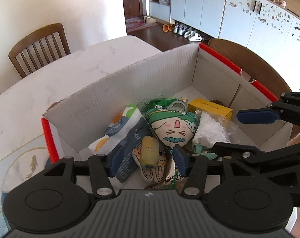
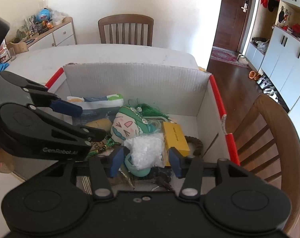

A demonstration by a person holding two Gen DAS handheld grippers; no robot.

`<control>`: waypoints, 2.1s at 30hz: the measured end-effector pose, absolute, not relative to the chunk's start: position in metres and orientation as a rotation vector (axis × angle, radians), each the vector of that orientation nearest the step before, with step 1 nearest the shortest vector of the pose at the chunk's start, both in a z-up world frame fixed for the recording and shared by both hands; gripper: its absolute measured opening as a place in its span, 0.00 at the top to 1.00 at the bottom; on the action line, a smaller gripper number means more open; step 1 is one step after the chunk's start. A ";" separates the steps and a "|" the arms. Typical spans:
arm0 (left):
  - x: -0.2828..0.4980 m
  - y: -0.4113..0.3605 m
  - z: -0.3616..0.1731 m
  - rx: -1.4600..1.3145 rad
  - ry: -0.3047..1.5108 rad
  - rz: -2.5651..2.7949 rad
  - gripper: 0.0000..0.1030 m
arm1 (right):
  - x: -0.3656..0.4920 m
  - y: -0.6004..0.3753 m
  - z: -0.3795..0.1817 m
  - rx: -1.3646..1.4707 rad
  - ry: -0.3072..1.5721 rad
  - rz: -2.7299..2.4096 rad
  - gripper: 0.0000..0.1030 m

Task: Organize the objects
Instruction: 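Lower cylinder and bag into the box and open both tools, then withdraw both tools up from the box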

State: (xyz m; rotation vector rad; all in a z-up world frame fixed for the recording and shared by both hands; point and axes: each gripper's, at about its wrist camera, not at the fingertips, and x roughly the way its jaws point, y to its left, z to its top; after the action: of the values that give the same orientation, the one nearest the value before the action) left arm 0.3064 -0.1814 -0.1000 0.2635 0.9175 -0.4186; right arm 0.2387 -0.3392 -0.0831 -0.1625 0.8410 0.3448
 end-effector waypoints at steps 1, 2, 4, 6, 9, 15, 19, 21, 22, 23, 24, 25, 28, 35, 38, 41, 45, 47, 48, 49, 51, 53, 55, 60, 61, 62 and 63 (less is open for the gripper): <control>0.305 -0.181 -0.098 0.261 0.910 -0.422 0.48 | 0.237 -0.340 -0.081 -0.163 0.836 0.345 0.47; 0.304 -0.180 -0.095 0.259 0.900 -0.425 0.48 | 0.236 -0.340 -0.080 -0.163 0.832 0.345 0.47; 0.299 -0.178 -0.090 0.253 0.884 -0.429 0.47 | 0.233 -0.341 -0.075 -0.157 0.827 0.348 0.46; 0.295 -0.174 -0.084 0.245 0.866 -0.434 0.46 | 0.230 -0.342 -0.070 -0.149 0.817 0.350 0.45; 0.288 -0.167 -0.075 0.233 0.830 -0.443 0.37 | 0.226 -0.343 -0.061 -0.126 0.804 0.358 0.44; 0.273 -0.153 -0.061 0.204 0.785 -0.449 0.34 | 0.217 -0.345 -0.046 -0.091 0.775 0.357 0.39; 0.264 -0.142 -0.052 0.182 0.753 -0.450 0.29 | 0.212 -0.344 -0.036 -0.074 0.755 0.354 0.31; 0.260 -0.137 -0.048 0.173 0.741 -0.452 0.29 | 0.208 -0.343 -0.032 -0.063 0.747 0.352 0.29; 0.258 -0.134 -0.046 0.166 0.735 -0.453 0.27 | 0.206 -0.342 -0.030 -0.061 0.744 0.352 0.28; 0.256 -0.131 -0.044 0.156 0.730 -0.454 0.23 | 0.204 -0.341 -0.027 -0.060 0.739 0.352 0.28; 0.254 -0.128 -0.042 0.143 0.722 -0.460 0.22 | 0.203 -0.340 -0.026 -0.060 0.735 0.351 0.26; 0.252 -0.125 -0.040 0.128 0.712 -0.469 0.20 | 0.200 -0.339 -0.023 -0.059 0.729 0.351 0.25; 0.245 -0.117 -0.033 0.096 0.687 -0.482 0.18 | 0.194 -0.337 -0.018 -0.057 0.714 0.349 0.20; 0.230 -0.097 -0.028 0.024 0.677 -0.494 0.05 | 0.179 -0.330 -0.009 -0.040 0.690 0.352 0.15; 0.220 -0.091 -0.027 0.017 0.666 -0.481 0.01 | 0.172 -0.330 -0.006 -0.021 0.675 0.349 0.10; 0.212 -0.088 -0.025 0.013 0.659 -0.476 0.01 | 0.163 -0.330 -0.005 0.011 0.662 0.349 0.06; 0.200 -0.087 -0.021 0.020 0.634 -0.472 0.00 | 0.153 -0.332 -0.001 0.038 0.628 0.341 0.01; 0.194 -0.088 -0.019 0.020 0.617 -0.480 0.00 | 0.148 -0.333 0.001 0.048 0.611 0.332 0.01; 0.192 -0.088 -0.018 0.020 0.612 -0.484 0.00 | 0.146 -0.333 0.002 0.055 0.604 0.332 0.01; 0.189 -0.088 -0.017 0.018 0.605 -0.486 0.00 | 0.144 -0.334 0.002 0.062 0.600 0.332 0.01; 0.185 -0.087 -0.015 0.015 0.590 -0.485 0.00 | 0.139 -0.333 0.003 0.065 0.589 0.330 0.01; 0.180 -0.087 -0.012 0.010 0.576 -0.480 0.00 | 0.135 -0.333 0.003 0.069 0.583 0.331 0.01; 0.177 -0.086 -0.010 0.003 0.570 -0.478 0.00 | 0.132 -0.334 0.003 0.082 0.577 0.329 0.01; 0.170 -0.083 -0.007 -0.016 0.561 -0.470 0.00 | 0.126 -0.334 0.004 0.092 0.566 0.319 0.01; 0.169 -0.083 -0.006 -0.014 0.556 -0.464 0.00 | 0.126 -0.334 0.004 0.090 0.565 0.316 0.01; 0.169 -0.083 -0.006 -0.011 0.552 -0.459 0.00 | 0.125 -0.334 0.004 0.089 0.564 0.315 0.01; 0.168 -0.082 -0.005 -0.010 0.549 -0.454 0.00 | 0.125 -0.333 0.003 0.091 0.564 0.313 0.01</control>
State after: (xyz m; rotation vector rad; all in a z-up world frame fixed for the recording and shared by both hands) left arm 0.1681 -0.0822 -0.0055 -0.0098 0.5493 -0.4541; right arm 0.1249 -0.3335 0.0033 0.0914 0.5635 0.3134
